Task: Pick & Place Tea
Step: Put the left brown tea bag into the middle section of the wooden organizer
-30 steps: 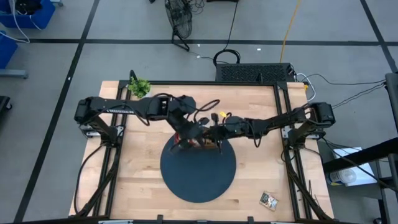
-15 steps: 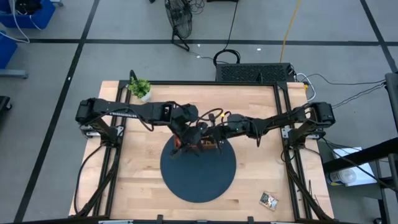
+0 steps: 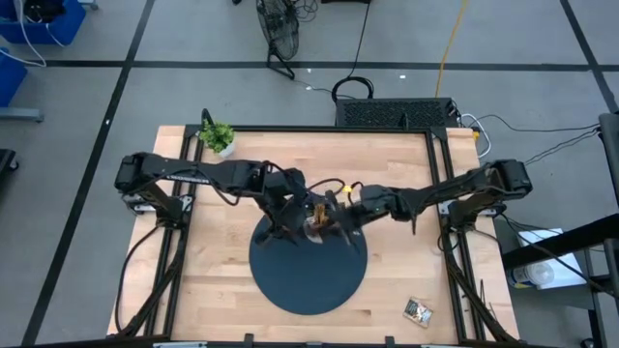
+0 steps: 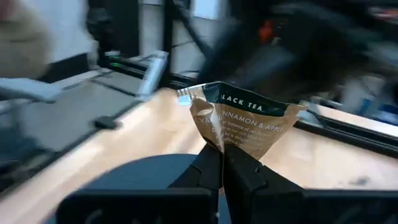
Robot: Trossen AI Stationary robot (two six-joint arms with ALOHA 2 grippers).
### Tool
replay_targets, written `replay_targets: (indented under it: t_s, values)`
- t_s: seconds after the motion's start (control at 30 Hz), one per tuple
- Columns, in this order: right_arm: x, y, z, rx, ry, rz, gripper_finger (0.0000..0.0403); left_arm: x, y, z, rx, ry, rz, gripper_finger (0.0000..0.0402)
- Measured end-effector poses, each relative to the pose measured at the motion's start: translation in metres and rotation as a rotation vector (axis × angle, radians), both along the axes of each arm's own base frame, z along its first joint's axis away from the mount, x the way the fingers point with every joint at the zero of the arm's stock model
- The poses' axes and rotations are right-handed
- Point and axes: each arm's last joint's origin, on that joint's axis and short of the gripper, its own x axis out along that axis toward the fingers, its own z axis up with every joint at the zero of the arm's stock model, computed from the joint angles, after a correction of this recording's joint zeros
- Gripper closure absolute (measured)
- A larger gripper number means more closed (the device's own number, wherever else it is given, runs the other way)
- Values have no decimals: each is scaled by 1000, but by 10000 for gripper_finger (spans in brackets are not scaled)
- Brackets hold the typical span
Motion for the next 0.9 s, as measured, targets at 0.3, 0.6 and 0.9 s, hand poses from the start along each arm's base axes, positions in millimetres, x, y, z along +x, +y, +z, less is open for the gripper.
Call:
replay_targets:
  t_s: [0.3,0.6,0.9]
  values:
    - [-9,18,6,5,-26,206,399,-9,-4,10,-47,-87,-184,282]
    - [-15,33,10,16,-84,464,399,-14,10,18,-61,-81,-93,282]
    - [-9,39,-6,22,-44,509,401,8,11,41,-204,-273,52,282]
